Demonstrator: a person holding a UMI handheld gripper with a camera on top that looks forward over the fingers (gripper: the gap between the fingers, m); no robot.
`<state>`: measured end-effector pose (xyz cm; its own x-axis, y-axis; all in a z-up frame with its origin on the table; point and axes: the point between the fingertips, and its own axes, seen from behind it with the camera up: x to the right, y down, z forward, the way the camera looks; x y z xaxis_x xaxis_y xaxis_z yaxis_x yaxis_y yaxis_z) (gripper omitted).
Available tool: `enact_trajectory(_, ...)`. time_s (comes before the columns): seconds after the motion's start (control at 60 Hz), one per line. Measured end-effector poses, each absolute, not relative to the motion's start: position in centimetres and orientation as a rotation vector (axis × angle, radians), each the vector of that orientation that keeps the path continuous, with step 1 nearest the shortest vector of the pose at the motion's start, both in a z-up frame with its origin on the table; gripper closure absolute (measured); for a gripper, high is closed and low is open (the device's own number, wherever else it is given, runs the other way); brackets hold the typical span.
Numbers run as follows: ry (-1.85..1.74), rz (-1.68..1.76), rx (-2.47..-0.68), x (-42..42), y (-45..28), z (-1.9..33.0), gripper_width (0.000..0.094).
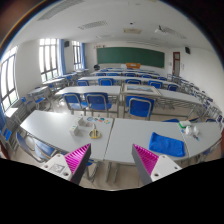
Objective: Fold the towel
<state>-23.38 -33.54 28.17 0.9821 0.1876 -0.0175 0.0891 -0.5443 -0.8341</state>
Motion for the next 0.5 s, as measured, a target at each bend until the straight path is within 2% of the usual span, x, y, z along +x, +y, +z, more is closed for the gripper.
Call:
enact_trajectory(0.133, -0.178, 0.103, -2.179, -22.7, -31.5, 25.9, 0.0075)
enact_trajectory(0.15, -0.175, 0.1, -2.185, -22.4, -32.7, 26.6, 0.0076)
enact_trajectory(0.333, -0.099, 0.088, -2.276, -19.9, -29.3, 19.6, 0.0093)
enact_trajectory(0.5, 0.044, -0.012, -2.311, -12.8, -25.1, 13.3, 0.0084)
